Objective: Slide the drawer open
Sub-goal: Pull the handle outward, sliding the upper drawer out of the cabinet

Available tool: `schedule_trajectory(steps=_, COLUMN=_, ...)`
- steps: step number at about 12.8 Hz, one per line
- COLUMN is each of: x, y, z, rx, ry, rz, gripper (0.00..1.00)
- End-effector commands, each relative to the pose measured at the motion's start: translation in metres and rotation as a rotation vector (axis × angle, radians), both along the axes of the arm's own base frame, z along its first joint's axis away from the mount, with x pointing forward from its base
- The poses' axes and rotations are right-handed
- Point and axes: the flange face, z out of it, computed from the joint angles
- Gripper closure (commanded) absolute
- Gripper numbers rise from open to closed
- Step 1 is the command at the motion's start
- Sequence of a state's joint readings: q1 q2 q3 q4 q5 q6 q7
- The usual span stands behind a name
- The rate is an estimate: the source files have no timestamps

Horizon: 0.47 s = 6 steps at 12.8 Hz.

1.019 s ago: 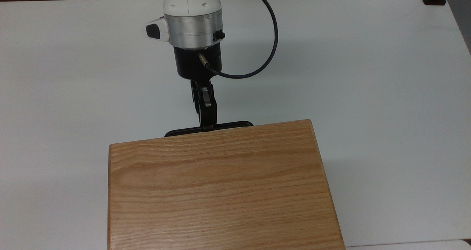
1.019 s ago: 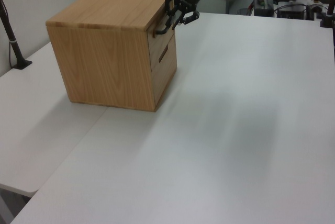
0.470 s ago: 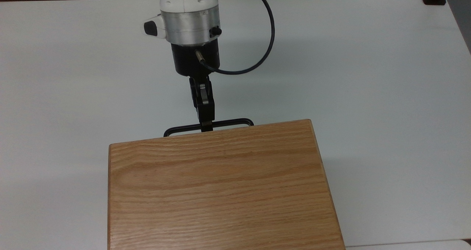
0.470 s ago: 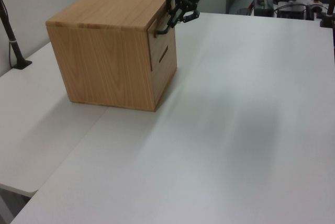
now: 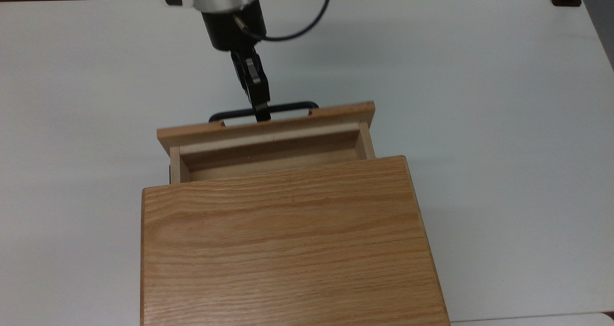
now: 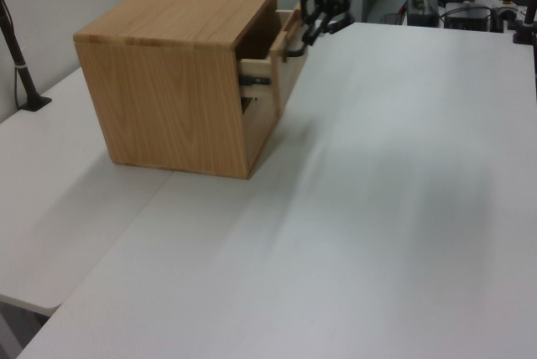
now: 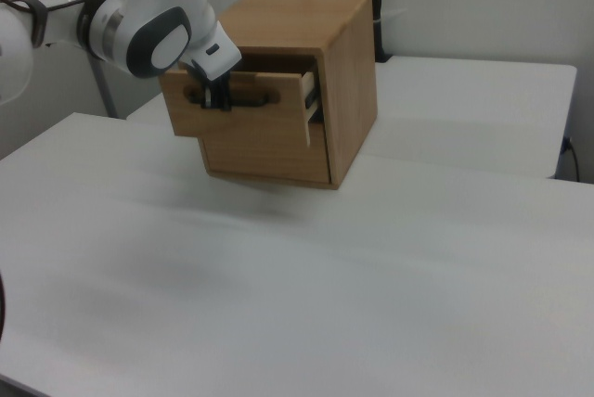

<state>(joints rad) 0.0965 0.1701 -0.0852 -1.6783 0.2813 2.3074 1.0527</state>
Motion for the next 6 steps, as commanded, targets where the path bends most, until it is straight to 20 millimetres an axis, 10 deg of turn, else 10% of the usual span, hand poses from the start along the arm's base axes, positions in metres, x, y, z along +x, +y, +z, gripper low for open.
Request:
schedule_trajectory(steps=1, x=-0.057, y=-0.015, z=0.03, rx=0.022, ry=0.015, rz=0.158, gripper=0.97)
schedule_trajectory(steps=6, x=-0.09, y=-0.037, z=0.045, rx=0.034, ry=0.097, rz=0.289, gripper=0.97)
